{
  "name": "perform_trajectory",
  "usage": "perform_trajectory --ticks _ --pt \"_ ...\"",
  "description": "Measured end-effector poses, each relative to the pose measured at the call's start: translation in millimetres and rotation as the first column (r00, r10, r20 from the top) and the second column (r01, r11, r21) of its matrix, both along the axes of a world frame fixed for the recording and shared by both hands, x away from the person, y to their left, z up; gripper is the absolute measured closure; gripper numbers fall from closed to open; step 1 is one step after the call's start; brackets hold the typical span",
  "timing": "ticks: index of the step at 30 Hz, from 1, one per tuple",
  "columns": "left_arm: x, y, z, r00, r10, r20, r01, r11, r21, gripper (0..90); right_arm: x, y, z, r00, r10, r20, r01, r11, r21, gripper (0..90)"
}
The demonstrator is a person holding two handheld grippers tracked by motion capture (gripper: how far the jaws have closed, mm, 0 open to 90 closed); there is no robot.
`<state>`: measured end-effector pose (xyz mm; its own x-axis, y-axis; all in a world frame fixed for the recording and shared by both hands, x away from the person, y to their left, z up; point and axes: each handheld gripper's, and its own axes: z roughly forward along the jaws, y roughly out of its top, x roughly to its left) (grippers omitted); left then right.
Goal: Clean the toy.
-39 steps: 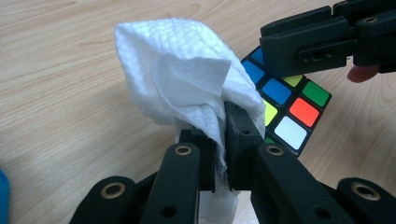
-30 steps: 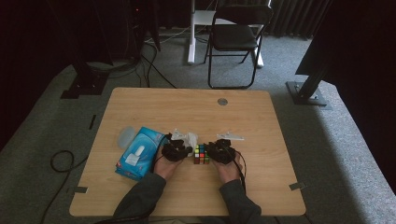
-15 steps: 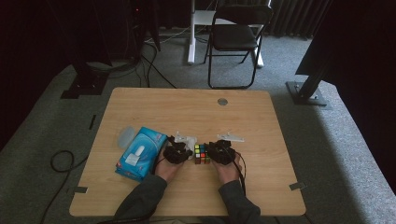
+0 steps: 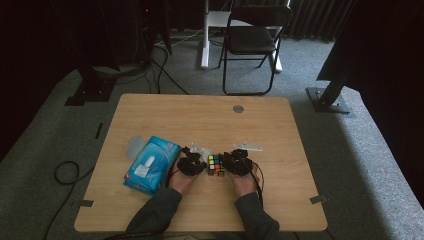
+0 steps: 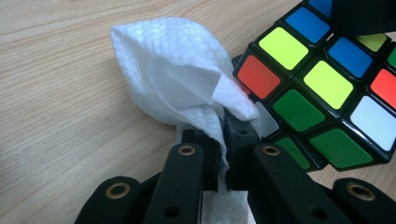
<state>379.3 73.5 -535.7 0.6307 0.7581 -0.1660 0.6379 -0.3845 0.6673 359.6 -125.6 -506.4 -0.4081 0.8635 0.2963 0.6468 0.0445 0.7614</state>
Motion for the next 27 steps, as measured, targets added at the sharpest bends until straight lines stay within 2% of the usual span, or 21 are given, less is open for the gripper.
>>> perform_trajectory --ticks 2,6,11,12,15,19,24,27 --pt "0.0 0.6 -0.1 1.0 0.002 0.0 -0.002 1.0 -0.004 85.8 1.4 -2.1 -0.6 0.9999 0.006 -0.011 -0.006 0.9998 0.018 69.9" --pt "-2.6 3.1 3.2 0.9999 0.009 0.006 -0.009 0.9999 -0.009 85.4 1.3 -2.1 -0.6 0.9999 0.006 -0.011 -0.006 0.9998 0.018 69.9" --pt "-13.7 9.7 15.0 0.9991 0.006 0.042 -0.005 0.9996 -0.027 84.6 1.3 -2.4 -1.0 1.0 0.004 -0.009 -0.004 0.9998 0.019 68.9" --pt "-18.8 13.3 20.5 0.9983 0.008 0.058 -0.005 0.9988 -0.049 84.6 1.3 -2.4 -1.2 1.0 0.002 -0.008 -0.002 0.9998 0.018 68.8" --pt "-26.4 16.7 29.2 0.9968 -0.004 0.08 0.01 0.9972 -0.075 84.7 1.2 -2.5 -1.4 1.0 -0.003 -0.007 0.003 0.9998 0.017 66.9" --pt "-32.2 15.1 37.3 0.9941 -0.023 0.106 0.031 0.9967 -0.074 84.7 1.7 -4.1 -2.1 0.9998 -0.01 -0.015 0.011 0.9996 0.024 62.8" --pt "-31.9 13.2 36.7 0.9943 -0.031 0.102 0.038 0.9972 -0.064 84.7 -3.4 -6.6 -0.5 1.0 -0.005 -0.006 0.005 1.0 0.003 61.4" --pt "-31.6 11.4 35.5 0.9945 -0.031 0.1 0.038 0.997 -0.068 84.8 -4.9 -8.7 0.3 0.9999 0.001 -0.013 -0.001 1.0 0.009 60.9"
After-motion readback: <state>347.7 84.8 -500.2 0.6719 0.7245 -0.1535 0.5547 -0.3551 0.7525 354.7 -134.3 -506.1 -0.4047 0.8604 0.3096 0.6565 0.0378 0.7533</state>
